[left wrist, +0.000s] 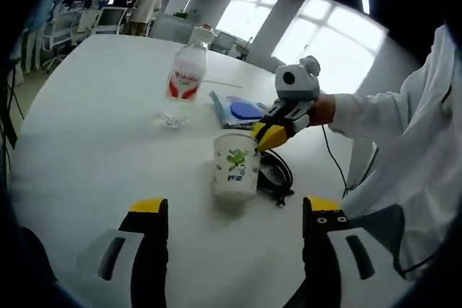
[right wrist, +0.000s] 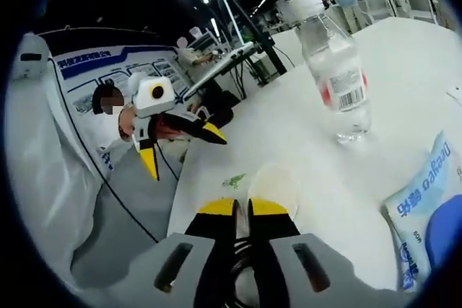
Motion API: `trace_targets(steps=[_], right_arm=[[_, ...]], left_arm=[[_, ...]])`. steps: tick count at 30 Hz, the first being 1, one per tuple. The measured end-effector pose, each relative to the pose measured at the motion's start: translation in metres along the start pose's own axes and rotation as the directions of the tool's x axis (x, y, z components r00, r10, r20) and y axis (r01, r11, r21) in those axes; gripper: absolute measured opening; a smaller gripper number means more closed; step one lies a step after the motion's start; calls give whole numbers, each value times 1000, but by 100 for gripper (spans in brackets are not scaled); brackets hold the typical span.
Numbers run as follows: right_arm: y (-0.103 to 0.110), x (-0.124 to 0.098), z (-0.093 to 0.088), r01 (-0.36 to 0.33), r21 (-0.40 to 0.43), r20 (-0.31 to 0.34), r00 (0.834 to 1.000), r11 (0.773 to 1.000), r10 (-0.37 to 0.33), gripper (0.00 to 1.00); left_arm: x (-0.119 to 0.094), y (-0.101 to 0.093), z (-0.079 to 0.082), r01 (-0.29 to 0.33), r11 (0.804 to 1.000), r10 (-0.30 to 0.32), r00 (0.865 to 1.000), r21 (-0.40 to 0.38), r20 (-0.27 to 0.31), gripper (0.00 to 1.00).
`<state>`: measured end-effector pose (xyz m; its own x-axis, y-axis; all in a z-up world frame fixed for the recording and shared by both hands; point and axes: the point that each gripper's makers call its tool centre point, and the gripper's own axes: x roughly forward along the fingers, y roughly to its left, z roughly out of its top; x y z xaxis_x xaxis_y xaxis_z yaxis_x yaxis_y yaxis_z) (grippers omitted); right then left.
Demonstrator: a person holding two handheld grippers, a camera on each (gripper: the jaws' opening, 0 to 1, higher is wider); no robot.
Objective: Arrange the tabletop items into an orderly group along one side of the table until the central work area is clear of visible clutter.
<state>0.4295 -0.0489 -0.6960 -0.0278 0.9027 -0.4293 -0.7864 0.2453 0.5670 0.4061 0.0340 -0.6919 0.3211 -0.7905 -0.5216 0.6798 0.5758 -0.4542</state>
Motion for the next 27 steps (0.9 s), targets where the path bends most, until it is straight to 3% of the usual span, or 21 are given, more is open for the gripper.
trace_targets(steps=[6,27], right_arm=[[20,4,0,-62,3,-15,998,998,62,0],[18,-35,32,83,-104,48,996,991,-79,0]], left_arm=[[-2,-3,1,-1,1000,1,1000,3,7,77],[-4,-13,13,9,1000,-10,999,27,42,77]])
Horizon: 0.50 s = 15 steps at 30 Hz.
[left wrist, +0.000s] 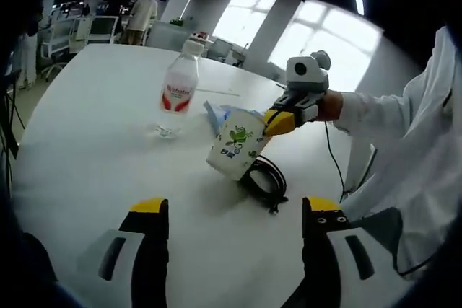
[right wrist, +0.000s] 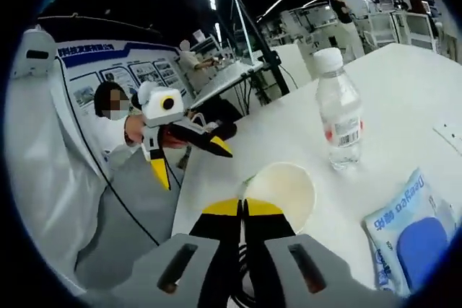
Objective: Arrange the tabletop items into an orderly group along one side of the table until the central work area is clear of visible clutter.
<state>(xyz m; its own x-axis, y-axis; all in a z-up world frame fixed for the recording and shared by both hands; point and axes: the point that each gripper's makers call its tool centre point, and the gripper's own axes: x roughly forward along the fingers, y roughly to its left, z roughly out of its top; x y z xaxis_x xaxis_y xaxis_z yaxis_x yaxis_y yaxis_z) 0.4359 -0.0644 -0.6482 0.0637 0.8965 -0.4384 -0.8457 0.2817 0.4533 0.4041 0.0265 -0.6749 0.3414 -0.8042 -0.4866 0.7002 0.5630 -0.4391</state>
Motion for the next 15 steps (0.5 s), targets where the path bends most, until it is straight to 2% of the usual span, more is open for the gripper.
trace_targets(steps=[6,9,15], right_arm=[[-9,-12,9,52,-40,-12,999,998,-53,0],[-19,-20,15,100,-74,-30,994,992,-102,0],[-33,-29,27,153,-137,-63,985,979,-162,0]], left_arm=[[-2,-2,0,3,1000,-3,1000,5,2,78],[-3,-2,0,2,1000,-2,1000,7,4,78],[-7,0,1,-2,1000,2,1000,9,8,77]])
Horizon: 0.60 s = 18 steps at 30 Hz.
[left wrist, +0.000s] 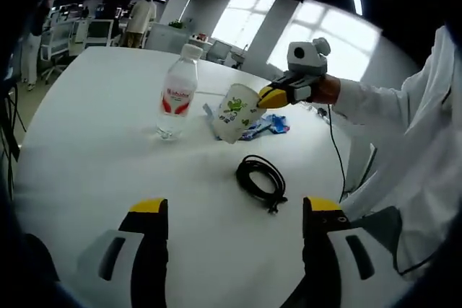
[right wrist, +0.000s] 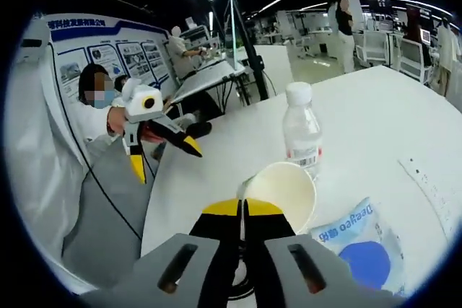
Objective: Arrange the tabletop items into an orderly group along one side of the table until the central work area is clear of visible clutter.
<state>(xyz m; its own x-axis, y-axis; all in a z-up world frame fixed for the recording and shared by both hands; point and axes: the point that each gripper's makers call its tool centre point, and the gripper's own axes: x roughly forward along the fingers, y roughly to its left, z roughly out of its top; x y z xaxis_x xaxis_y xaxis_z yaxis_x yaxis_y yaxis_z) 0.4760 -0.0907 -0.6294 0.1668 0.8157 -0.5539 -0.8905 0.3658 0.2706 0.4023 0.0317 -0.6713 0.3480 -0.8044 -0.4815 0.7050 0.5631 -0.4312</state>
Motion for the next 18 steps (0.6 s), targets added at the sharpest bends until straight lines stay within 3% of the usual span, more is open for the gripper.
trace_targets(steps=[7,18], right_arm=[[-20,-2,4,55,-108,-84,994,993,-64,0],[-41,4,5,64,-246,-188,976,967,-112,0]], left_arm=[[-2,3,0,-5,1000,5,1000,-4,6,77],[-6,8,-3,-13,1000,14,1000,-16,9,76]])
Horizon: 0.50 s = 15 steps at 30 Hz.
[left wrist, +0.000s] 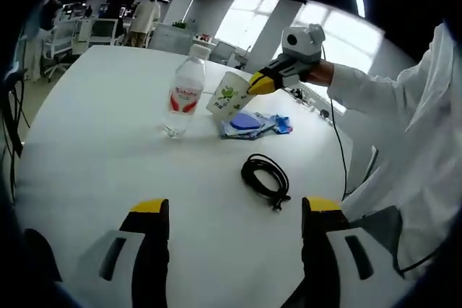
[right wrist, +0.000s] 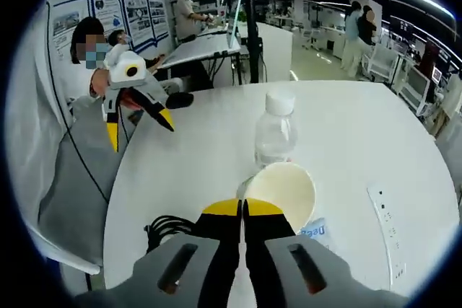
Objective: Arrange the tabletop items into an orderly group along one side of the table until the central work area is clear of visible clutter.
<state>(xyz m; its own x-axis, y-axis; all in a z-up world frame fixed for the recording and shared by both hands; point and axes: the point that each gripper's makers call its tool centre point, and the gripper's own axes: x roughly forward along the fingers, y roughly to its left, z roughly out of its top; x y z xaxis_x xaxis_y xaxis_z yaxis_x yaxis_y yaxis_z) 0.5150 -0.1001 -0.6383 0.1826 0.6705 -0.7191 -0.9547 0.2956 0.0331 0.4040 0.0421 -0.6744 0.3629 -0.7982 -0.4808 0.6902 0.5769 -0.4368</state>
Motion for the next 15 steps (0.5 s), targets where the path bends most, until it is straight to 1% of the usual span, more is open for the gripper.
trace_targets(steps=[4,8,11,13,15], right_arm=[[-6,4,-2,9,-40,-33,999,999,-11,0],[-12,9,-6,11,-113,-92,996,993,-21,0],[-15,14,-9,7,-178,-134,990,984,-31,0],[-15,17,-10,3,-193,-148,988,981,-32,0],[-16,21,-15,-9,-232,-185,982,973,-35,0]], left_arm=[[0,2,-1,-2,1000,2,1000,-2,0,76],[1,3,-1,-2,1000,2,1000,-9,3,76],[2,4,-3,-1,1000,1,1000,-10,-1,76],[2,5,-4,-1,1000,1,1000,-12,-1,76],[3,5,-4,-1,1000,1,1000,-17,1,76]])
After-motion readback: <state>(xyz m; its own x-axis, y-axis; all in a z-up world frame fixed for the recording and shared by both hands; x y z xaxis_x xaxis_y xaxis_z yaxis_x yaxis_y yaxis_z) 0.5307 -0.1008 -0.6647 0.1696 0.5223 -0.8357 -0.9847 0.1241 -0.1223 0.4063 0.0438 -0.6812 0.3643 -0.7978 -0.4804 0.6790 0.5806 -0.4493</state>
